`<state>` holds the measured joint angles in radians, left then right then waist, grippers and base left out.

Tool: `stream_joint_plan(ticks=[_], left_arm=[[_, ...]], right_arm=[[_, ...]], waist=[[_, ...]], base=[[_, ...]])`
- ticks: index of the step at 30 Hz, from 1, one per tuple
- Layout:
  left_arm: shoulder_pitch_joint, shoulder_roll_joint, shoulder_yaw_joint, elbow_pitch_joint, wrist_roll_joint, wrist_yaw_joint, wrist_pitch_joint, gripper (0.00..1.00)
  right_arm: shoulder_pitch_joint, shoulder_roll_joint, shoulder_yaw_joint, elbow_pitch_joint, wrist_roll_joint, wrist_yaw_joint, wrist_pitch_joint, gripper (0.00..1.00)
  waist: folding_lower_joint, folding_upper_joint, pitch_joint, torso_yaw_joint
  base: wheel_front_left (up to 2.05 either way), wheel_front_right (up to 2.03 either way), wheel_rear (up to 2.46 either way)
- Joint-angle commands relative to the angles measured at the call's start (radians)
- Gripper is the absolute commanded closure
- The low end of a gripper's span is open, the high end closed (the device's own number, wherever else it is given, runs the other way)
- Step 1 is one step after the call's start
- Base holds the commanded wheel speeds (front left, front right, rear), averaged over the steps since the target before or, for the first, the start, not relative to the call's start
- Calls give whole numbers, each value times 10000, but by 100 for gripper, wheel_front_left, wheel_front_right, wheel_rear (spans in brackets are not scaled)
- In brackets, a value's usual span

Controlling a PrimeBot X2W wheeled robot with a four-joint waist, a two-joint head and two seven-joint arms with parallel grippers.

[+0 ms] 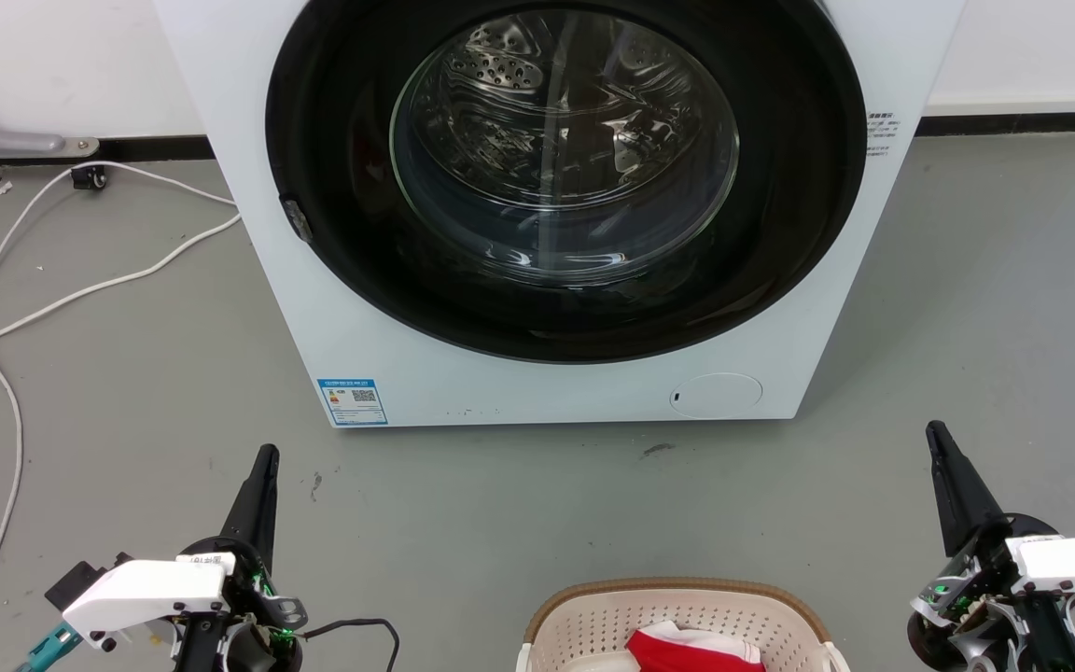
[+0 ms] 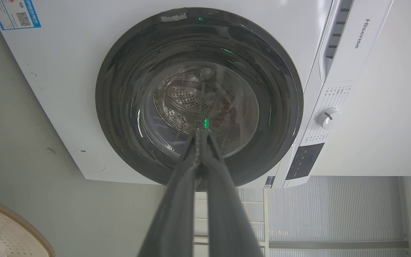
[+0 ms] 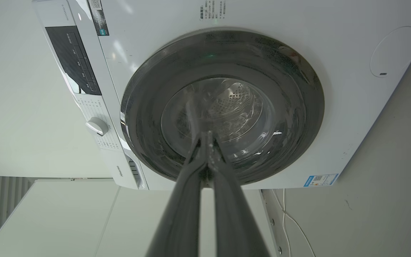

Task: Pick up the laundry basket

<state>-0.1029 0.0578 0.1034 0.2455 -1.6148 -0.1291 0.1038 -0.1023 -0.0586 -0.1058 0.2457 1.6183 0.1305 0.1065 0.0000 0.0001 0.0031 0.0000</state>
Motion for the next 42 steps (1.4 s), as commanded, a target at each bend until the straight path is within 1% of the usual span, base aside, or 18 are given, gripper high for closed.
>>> stream_joint_plan(ticks=[1,27,28,30,37,42], left_arm=[[-98,-3,29,14,1,-30,43,100],[-103,-29,62,16,44,-31,63,100],[-1,-17,32,2,8,2,33,0],[48,-35,6,99,2,9,22,0],[-53,-36,-351,-82,-2,7,-332,0],[-124,-34,-546,-295,426,5,-587,0]], right_arm=[[-114,39,-19,10,-46,4,23,100],[-118,59,-47,11,-84,4,54,100],[-2,23,-29,2,-6,2,13,0],[59,29,-13,87,-3,2,-4,0],[101,33,227,-171,-103,2,-356,0],[124,36,346,-282,-473,2,-608,0]], waist=[[0,-1,0,0],[0,-1,0,0],[0,-1,0,0],[0,-1,0,0],[0,-1,8,-6],[0,-1,14,-9]], base=[[0,0,0],[0,0,0],[0,0,0],[0,0,0],[0,0,0],[0,0,0]])
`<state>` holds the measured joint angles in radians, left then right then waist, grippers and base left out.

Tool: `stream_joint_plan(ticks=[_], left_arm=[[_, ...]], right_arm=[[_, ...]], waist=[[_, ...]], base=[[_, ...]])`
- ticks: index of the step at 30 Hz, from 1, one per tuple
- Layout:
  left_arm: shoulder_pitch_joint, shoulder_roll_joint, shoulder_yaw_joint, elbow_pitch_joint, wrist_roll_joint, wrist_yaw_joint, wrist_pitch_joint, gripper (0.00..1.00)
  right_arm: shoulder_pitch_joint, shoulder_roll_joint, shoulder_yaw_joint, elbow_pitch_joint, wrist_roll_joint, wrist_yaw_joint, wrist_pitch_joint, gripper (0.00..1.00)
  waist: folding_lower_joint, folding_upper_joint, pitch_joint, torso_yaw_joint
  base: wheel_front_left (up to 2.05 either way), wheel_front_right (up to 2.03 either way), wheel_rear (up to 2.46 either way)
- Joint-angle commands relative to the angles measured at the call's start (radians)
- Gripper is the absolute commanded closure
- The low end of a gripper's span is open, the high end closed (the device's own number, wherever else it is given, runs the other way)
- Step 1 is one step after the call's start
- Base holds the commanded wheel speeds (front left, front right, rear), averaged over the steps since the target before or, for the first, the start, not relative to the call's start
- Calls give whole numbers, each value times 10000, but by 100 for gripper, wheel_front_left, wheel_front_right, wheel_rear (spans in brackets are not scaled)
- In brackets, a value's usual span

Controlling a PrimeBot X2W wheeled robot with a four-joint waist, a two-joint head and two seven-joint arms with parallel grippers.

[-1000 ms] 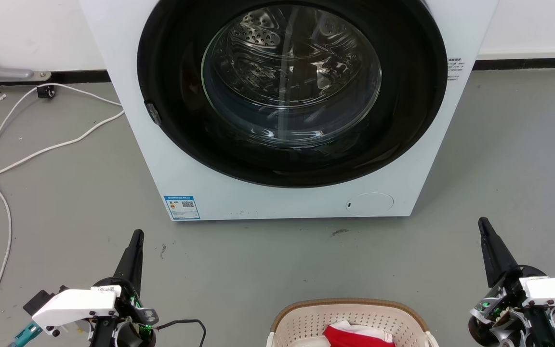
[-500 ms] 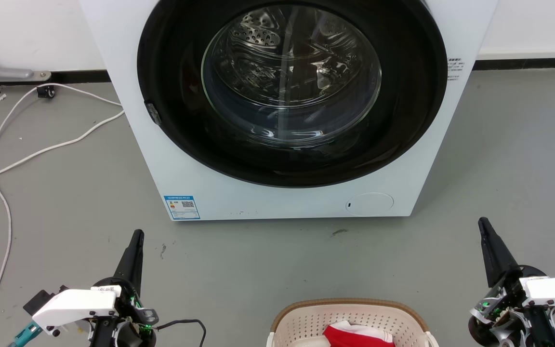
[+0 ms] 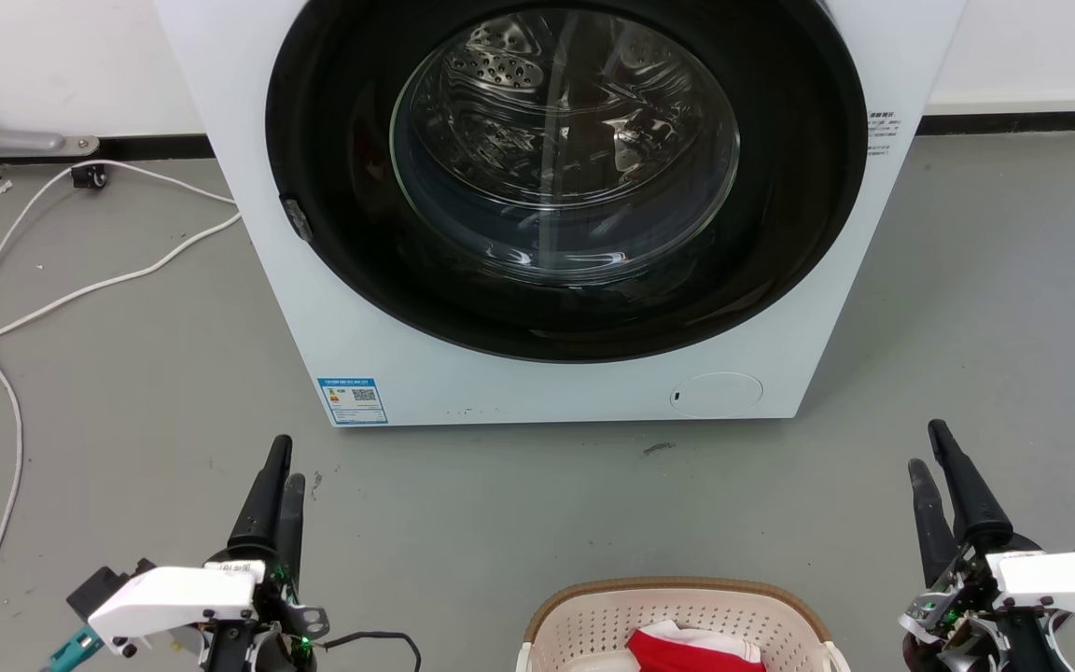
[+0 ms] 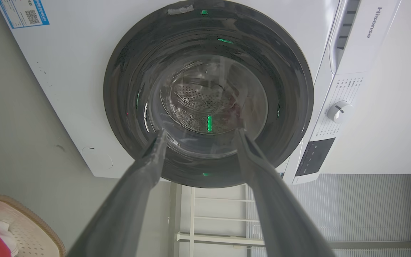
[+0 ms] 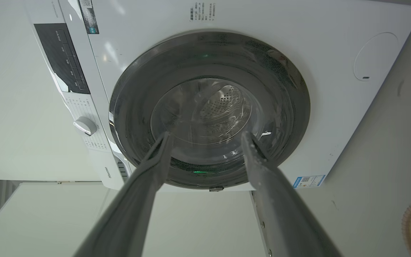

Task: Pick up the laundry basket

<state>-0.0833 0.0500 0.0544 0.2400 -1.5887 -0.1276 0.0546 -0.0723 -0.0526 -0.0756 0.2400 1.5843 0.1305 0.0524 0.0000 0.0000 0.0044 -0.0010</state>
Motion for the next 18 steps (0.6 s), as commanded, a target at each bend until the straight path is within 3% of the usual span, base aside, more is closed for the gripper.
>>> stream_joint_plan(ticks=[1,18], left_arm=[[-332,44,-74,-286,324,-11,-139,0],[-445,36,-473,-931,3294,-18,-844,0]], right_arm=[[-171,-23,51,-240,-260,2,-115,0],[-69,-14,102,-700,-4136,2,-819,0]], waist=[[0,0,2,-1],[0,0,-2,-21]], base=[[0,0,0],[0,0,0]])
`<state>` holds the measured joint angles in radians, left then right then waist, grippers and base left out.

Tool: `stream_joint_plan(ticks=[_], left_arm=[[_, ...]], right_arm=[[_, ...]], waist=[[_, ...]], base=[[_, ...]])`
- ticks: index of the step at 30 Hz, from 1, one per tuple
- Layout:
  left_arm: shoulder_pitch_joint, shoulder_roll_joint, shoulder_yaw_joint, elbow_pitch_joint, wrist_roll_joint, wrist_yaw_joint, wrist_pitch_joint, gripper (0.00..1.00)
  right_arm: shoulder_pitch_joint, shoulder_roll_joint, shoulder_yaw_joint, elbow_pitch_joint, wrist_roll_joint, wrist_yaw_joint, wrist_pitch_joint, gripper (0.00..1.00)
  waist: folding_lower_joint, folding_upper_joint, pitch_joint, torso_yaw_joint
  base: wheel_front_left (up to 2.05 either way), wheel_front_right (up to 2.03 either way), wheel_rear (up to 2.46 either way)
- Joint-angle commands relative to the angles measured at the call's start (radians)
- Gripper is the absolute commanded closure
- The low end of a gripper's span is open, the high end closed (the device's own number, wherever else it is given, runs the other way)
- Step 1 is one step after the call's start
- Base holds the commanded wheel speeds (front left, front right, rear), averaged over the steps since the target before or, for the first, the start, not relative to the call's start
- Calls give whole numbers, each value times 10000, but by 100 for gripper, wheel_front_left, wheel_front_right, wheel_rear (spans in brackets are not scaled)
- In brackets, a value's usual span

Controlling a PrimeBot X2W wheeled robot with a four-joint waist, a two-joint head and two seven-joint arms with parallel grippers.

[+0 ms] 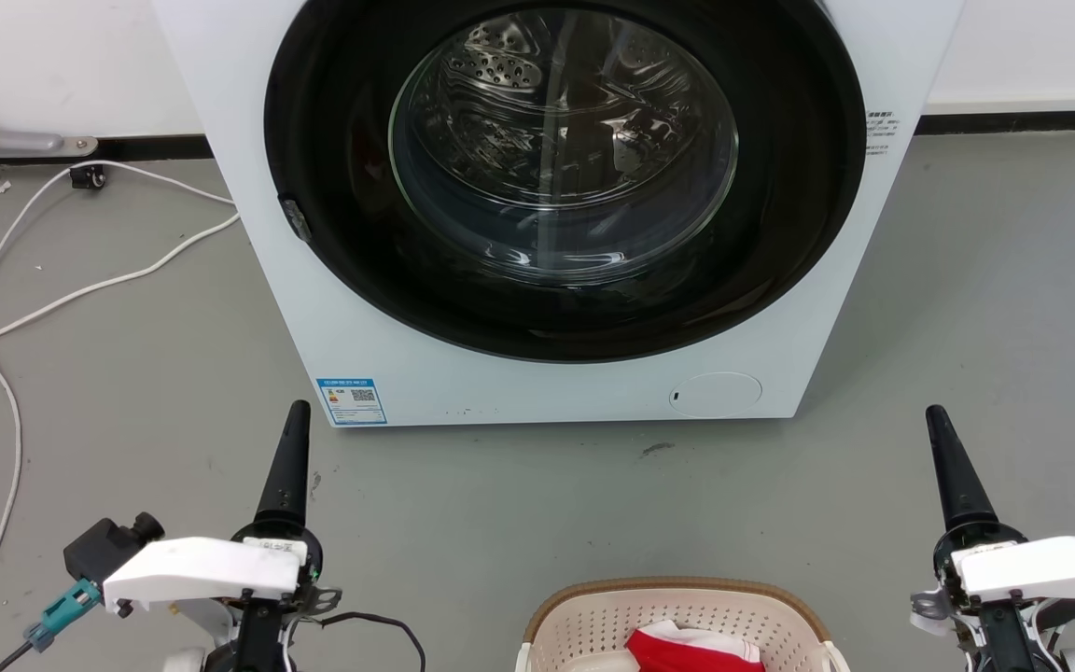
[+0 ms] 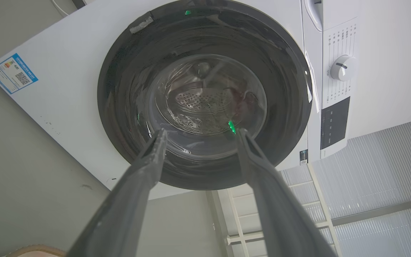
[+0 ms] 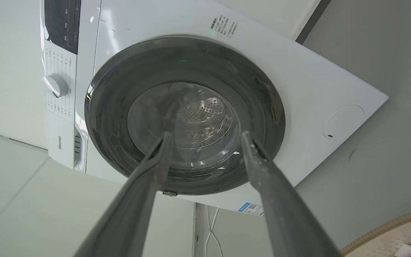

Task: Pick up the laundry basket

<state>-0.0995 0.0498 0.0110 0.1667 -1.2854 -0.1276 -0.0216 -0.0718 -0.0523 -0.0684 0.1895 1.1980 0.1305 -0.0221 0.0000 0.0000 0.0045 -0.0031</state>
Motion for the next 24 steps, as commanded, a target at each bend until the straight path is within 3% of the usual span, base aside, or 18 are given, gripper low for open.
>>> stream_joint_plan(ticks=[1,24], left_arm=[[-283,38,-39,-198,261,-18,-83,0],[-313,30,-442,-45,4604,15,-854,0]], right_arm=[[-74,-18,30,-196,-272,2,-73,0],[81,-5,434,-492,-5370,3,-826,0]], waist=[[0,0,-3,0],[0,0,-19,-21]], base=[[0,0,0],[0,0,0]])
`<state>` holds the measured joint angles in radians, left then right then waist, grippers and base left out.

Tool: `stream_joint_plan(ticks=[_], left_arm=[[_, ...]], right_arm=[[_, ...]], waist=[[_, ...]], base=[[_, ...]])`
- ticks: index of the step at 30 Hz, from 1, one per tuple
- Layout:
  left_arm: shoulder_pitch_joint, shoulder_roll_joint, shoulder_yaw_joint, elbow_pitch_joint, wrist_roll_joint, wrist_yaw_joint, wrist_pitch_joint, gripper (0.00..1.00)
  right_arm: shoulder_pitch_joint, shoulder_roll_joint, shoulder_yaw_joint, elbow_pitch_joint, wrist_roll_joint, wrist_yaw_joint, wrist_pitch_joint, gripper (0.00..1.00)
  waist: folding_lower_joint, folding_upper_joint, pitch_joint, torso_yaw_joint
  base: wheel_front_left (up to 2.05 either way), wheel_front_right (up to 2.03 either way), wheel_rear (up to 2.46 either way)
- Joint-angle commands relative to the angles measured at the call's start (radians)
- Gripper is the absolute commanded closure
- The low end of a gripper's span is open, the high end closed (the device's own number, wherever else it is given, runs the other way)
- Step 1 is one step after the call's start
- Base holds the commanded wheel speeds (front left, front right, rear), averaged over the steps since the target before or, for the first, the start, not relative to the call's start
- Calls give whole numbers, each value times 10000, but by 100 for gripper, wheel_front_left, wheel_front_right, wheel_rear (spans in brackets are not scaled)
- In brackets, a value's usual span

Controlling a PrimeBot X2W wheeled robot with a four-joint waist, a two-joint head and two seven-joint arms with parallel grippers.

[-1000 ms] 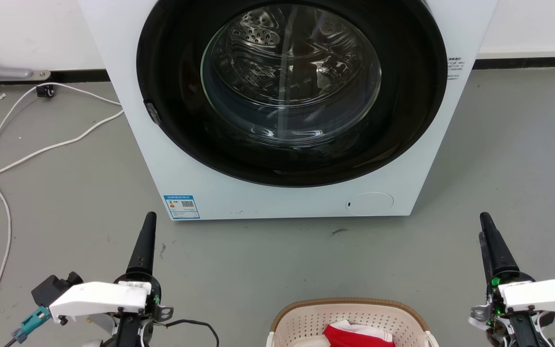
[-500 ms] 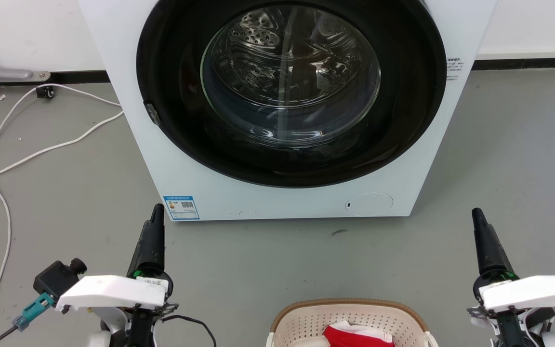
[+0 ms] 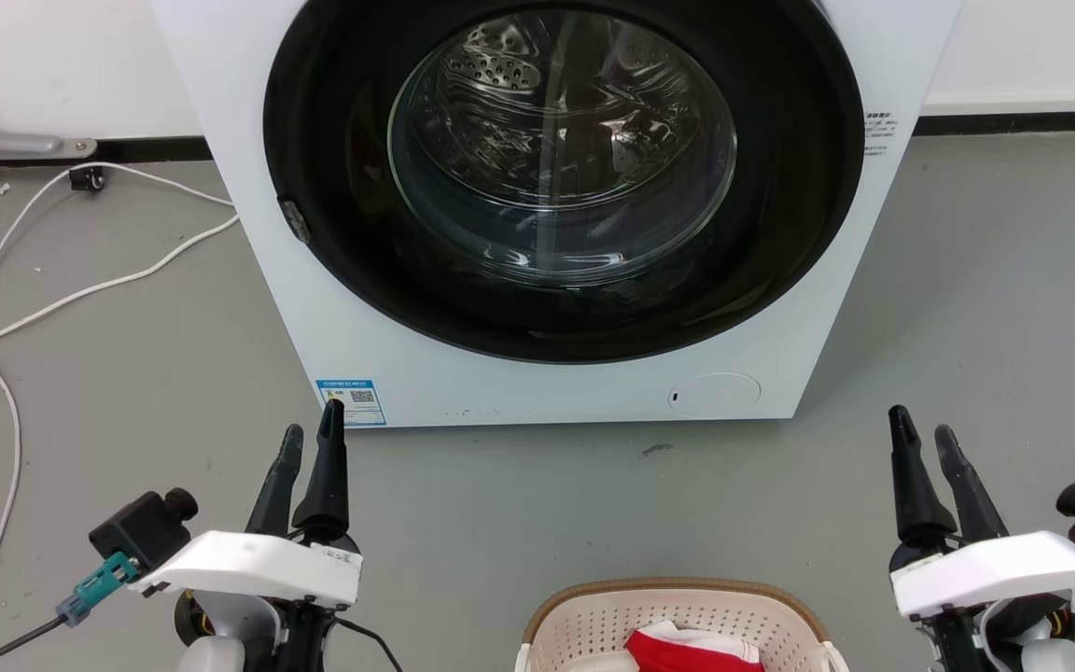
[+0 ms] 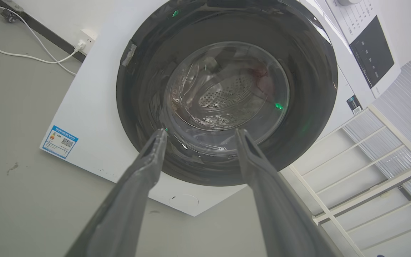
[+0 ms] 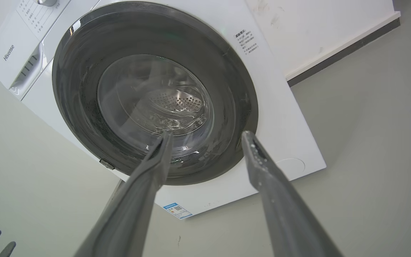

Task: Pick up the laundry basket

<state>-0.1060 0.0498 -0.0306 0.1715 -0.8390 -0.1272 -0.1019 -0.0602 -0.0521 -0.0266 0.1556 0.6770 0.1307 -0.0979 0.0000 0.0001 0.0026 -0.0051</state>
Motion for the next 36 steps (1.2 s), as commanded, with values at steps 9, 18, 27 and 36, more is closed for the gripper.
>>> stream_joint_plan(ticks=[9,18,27,36], left_arm=[[-341,27,-206,91,1381,119,-309,0],[-445,24,-398,393,2552,215,-548,0],[-500,21,-584,459,3709,360,-772,0],[-515,17,-665,664,4737,558,-977,0]], right_arm=[[62,-2,125,-254,-1680,0,-74,0],[117,3,135,-331,-2981,0,-48,0],[207,8,169,-391,-4091,0,84,0],[285,13,177,-430,-5078,-1,169,0]], waist=[[0,-1,14,-15],[0,-1,-1,-14],[0,-1,-10,-20],[0,-1,-7,-9]], base=[[0,0,0],[0,0,0],[0,0,0],[0,0,0]])
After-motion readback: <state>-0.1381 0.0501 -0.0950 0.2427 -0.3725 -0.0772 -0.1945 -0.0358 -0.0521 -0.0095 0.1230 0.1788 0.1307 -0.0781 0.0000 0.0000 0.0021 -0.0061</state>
